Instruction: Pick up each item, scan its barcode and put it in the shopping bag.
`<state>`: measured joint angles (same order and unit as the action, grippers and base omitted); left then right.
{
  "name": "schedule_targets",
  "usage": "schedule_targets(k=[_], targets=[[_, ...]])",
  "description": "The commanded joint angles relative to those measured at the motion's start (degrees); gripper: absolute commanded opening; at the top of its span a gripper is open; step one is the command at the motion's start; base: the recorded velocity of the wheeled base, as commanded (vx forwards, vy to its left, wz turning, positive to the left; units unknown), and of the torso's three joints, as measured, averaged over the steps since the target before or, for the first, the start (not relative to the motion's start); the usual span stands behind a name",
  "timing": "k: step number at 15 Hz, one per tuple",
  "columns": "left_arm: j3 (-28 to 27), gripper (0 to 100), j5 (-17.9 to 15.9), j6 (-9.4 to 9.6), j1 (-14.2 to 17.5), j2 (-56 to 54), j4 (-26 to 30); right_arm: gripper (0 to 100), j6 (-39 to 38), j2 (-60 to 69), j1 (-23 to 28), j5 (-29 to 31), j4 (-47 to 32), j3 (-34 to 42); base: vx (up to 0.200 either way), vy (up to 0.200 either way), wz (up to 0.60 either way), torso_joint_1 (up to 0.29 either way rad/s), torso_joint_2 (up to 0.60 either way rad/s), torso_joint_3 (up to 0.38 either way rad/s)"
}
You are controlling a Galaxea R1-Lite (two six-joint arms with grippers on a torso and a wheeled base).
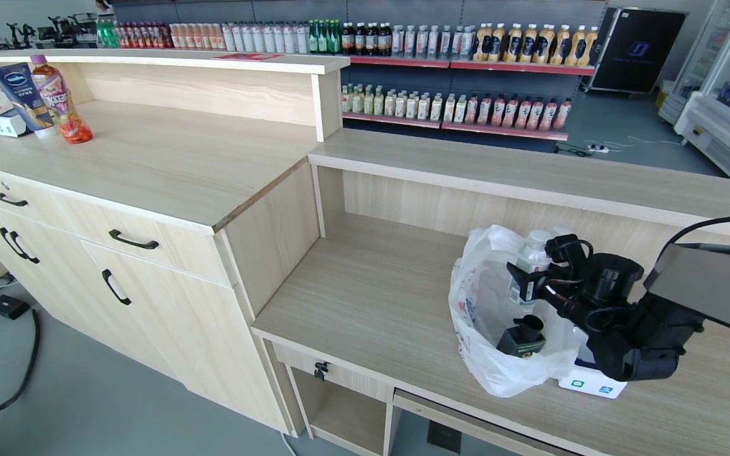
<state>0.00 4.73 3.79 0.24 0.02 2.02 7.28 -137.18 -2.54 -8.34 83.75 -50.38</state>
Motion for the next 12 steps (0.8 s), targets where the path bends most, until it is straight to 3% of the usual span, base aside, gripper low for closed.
schedule_targets(k=[1,12], targets=[[0.0,100,0.0,-0.01,0.0,0.0,0.0,0,0.0,-0.1,0.0,0.0,0.1,0.6,0.0,0.0,0.0,0.0,0.0,0.0],[0.0,100,0.0,-0.01,0.0,0.0,0.0,0,1.3,0.1,-1.2,0.0,0.7,4.2,0.0,0.0,0.0,0.0,0.0,0.0]])
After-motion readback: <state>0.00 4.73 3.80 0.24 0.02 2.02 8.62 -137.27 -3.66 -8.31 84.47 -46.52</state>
